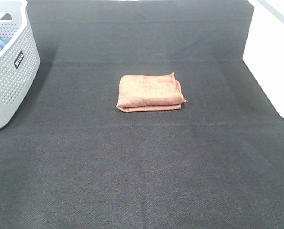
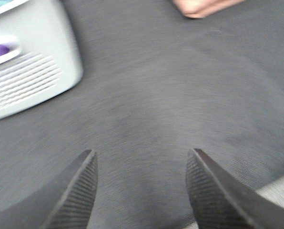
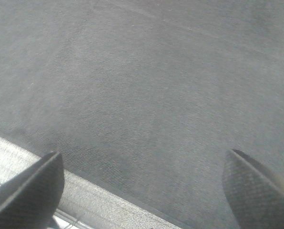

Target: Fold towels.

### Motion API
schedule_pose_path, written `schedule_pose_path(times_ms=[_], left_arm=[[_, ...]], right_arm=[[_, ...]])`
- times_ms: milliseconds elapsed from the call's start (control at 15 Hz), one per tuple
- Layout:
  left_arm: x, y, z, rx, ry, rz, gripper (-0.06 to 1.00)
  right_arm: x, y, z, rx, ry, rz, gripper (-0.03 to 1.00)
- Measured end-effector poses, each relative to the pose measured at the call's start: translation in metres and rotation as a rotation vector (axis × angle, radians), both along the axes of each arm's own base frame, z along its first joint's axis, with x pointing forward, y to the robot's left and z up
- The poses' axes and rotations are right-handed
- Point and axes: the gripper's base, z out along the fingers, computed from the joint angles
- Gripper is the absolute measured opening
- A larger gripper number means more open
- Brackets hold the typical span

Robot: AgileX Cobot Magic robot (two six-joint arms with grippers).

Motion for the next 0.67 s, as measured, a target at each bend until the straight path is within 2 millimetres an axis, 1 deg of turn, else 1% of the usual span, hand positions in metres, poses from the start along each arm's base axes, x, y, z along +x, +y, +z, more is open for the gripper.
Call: schedule_pose_path(times_ms=[133, 200, 267, 333, 533, 667], left_arm=[[-0.005, 0.002, 0.000, -0.004, -0.033, 0.082, 0.54], [-0.011, 0.002, 0.000, -0.007, -0.077, 0.135, 0.54], [-0.016, 0.002, -0.001, -0.009, -0.109, 0.156, 0.54], [-0.019, 0.002, -0.001, -0.010, -0.127, 0.163, 0.54], [-0.019, 0.002, -0.001, -0.010, -0.128, 0.167, 0.54], [-0.019, 0.002, -0.001, -0.010, -0.128, 0.167, 0.54]], right_arm=[[0.001, -0.003, 0.000, 0.001, -0.004, -0.092, 0.85], [-0.003, -0.005, 0.001, 0.004, -0.036, -0.144, 0.85], [-0.009, -0.006, 0.002, 0.007, -0.074, -0.161, 0.85], [-0.015, -0.006, 0.003, 0.011, -0.115, -0.166, 0.85], [-0.035, -0.006, 0.004, 0.023, -0.242, -0.169, 0.85], [-0.040, -0.006, 0.004, 0.026, -0.271, -0.168, 0.85]])
